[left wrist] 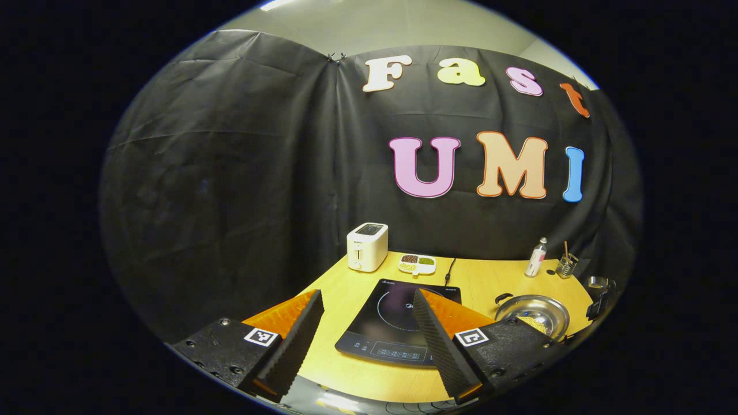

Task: First push the handle of the pot to place it horizontally, then grasp the pot with both hands and set it on the induction cooktop.

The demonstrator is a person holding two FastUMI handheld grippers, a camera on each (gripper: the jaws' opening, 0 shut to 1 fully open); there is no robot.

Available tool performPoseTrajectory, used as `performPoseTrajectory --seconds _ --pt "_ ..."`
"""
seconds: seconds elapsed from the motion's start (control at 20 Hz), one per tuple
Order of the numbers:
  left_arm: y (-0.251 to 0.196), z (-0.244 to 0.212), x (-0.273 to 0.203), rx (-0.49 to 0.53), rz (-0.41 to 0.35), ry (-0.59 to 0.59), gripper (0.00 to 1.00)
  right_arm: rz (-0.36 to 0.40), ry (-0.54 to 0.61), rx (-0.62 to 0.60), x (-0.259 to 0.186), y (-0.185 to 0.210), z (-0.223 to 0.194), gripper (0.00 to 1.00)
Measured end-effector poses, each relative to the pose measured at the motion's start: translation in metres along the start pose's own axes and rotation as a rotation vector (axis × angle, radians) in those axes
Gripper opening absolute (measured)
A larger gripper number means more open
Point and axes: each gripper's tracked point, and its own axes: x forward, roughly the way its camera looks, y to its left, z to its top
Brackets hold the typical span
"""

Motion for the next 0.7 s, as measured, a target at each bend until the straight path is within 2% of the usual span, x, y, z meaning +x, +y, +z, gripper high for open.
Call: performPoseTrajectory --seconds 0.2,0.25,0.3,0.35,0.55,0.7 --pt "0.000 0.000 0.004 0.004 0.020 -0.005 0.96 -0.084 -0.014 -0.006 0.003 -0.037 0.016 0.04" --pt "-0.001 0.000 0.006 0.012 0.028 -0.006 0.92 -0.095 -0.019 0.002 0.003 -0.044 0.021 0.04" --pt "-0.004 0.000 0.007 0.016 0.032 -0.008 0.96 -0.101 -0.025 0.014 0.003 -0.053 0.025 0.04" --pt "-0.008 0.000 0.009 0.017 0.032 -0.005 0.96 -0.101 -0.030 0.030 0.002 -0.060 0.030 0.00" --pt "-0.029 0.000 0.013 0.003 0.027 0.004 0.96 -0.077 -0.039 0.084 0.007 -0.082 0.052 0.00" --pt "-0.044 -0.005 0.018 0.008 0.052 0.035 0.96 -0.053 -0.027 0.085 0.012 -0.093 0.068 0.00"
